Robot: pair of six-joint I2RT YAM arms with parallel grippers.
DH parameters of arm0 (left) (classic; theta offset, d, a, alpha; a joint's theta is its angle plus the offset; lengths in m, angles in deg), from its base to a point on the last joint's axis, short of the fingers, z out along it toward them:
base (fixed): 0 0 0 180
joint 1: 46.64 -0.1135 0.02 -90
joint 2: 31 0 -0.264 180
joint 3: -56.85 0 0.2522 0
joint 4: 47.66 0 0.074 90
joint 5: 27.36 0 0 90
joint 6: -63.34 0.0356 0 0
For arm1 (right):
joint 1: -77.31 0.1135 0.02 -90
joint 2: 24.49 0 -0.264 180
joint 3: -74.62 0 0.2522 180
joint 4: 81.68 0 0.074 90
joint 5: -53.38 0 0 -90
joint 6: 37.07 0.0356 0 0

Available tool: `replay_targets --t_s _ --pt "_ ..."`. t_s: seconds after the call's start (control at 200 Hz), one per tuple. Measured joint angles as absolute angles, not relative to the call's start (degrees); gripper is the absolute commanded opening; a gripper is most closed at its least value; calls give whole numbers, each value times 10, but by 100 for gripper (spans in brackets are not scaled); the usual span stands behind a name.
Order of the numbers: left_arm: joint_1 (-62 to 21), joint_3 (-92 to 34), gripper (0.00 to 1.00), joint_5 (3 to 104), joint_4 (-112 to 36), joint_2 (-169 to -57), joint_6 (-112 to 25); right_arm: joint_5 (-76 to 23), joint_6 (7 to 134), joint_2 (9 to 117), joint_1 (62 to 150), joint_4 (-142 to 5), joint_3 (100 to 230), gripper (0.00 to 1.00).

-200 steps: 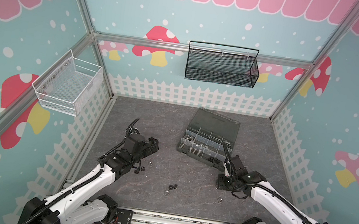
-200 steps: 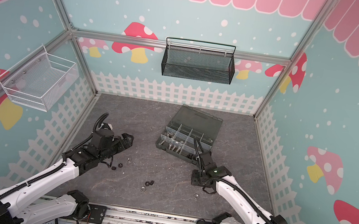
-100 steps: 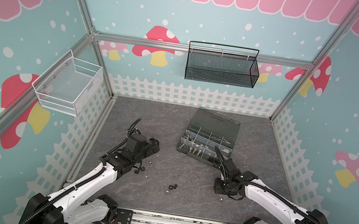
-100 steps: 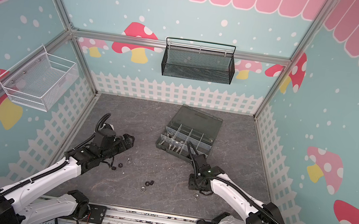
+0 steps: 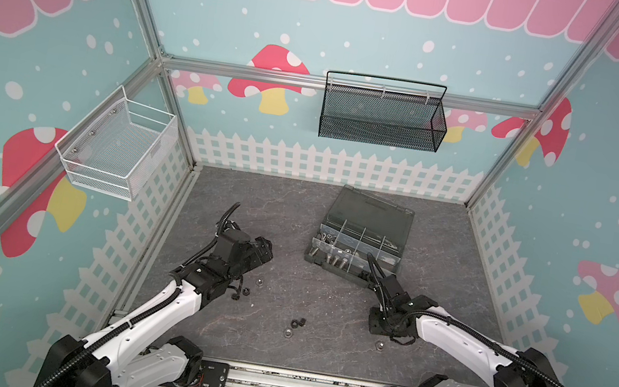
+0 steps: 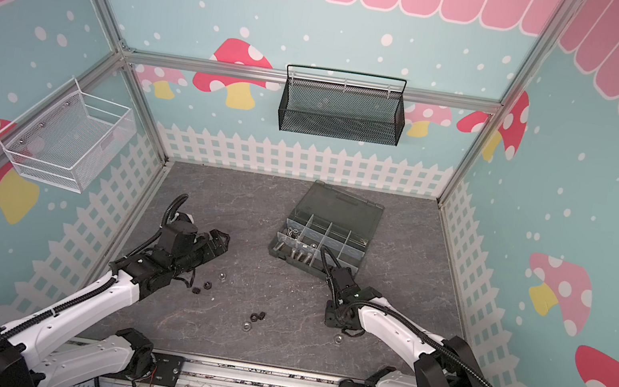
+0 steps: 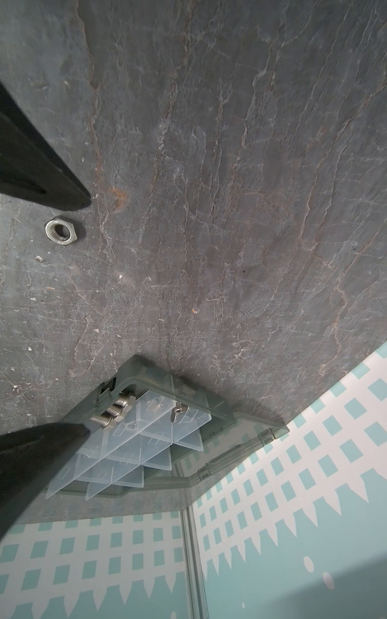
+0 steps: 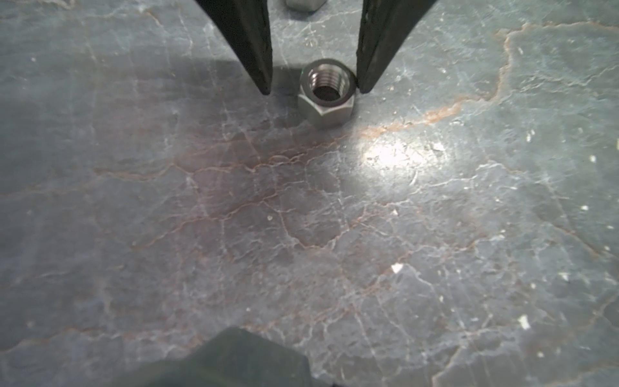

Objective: Sort the screws and nuts into containers
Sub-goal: 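Lower the right gripper around the silver hex nut and close it, then lift the hex nut with the right gripper and carry it over the organizer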

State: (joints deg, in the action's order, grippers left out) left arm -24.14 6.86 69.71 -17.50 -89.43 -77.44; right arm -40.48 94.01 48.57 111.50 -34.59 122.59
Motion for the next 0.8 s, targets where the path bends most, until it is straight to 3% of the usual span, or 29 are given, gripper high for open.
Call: replay_targets --t_s 0.385,0.801 --pt "-242 72 100 697 -176 -892 -775 -414 939 497 1115 -376 1220 30" --pt "-245 72 100 697 -176 -884 -775 -405 935 498 1115 -385 1221 0"
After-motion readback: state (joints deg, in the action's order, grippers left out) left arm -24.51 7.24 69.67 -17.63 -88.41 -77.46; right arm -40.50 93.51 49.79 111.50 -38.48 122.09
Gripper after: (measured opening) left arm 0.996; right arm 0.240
